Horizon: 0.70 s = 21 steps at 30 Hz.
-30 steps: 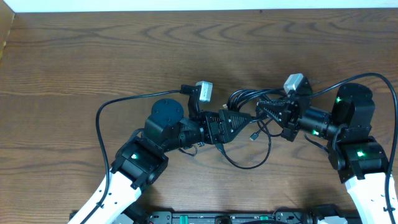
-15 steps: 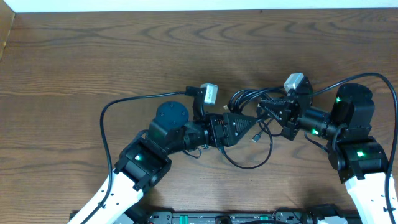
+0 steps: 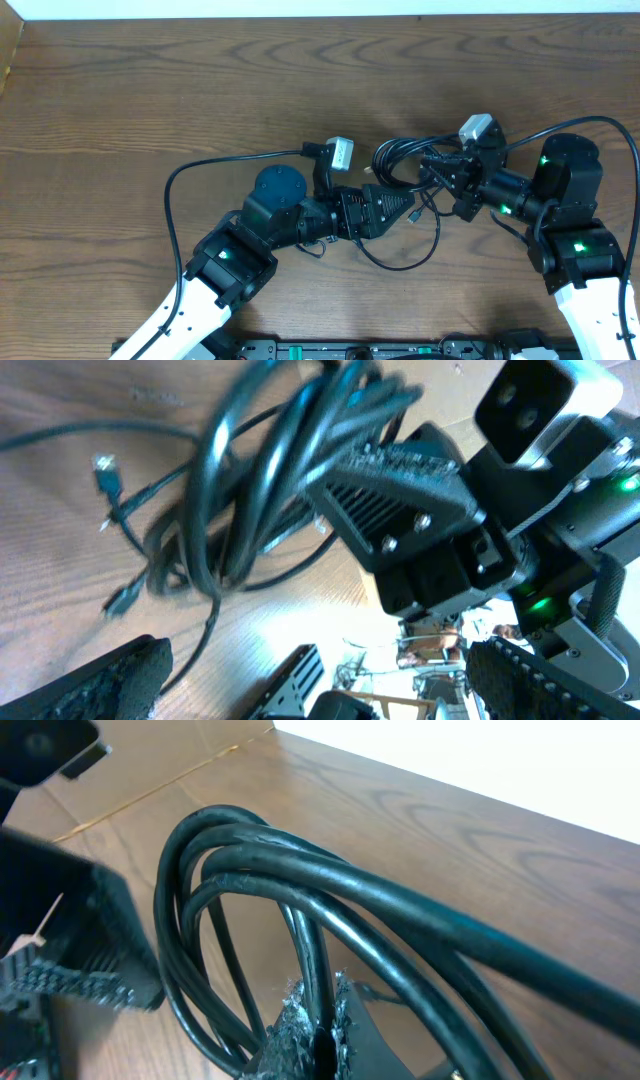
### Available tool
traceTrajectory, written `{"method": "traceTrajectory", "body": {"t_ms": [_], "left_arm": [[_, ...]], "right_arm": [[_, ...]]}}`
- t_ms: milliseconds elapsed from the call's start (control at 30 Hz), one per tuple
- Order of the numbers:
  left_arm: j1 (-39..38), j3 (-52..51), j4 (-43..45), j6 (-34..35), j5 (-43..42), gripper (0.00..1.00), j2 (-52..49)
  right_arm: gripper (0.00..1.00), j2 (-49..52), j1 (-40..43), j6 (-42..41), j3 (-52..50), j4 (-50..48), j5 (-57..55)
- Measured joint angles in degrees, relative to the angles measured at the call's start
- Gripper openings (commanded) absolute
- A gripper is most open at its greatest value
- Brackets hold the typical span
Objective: Untangle cables
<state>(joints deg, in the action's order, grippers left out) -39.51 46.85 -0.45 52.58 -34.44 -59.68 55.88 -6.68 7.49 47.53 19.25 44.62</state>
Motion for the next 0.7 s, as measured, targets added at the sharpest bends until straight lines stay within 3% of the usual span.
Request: {"method": "traceTrajectory", "body": {"t_ms": [700], "left_arm": [[-0.04, 0.00, 0.96, 0.39, 3.17, 0.97, -0.02]], "right_arm": [[0.01, 0.00, -0.09, 0.00, 0.00, 1.38, 2.32]]}}
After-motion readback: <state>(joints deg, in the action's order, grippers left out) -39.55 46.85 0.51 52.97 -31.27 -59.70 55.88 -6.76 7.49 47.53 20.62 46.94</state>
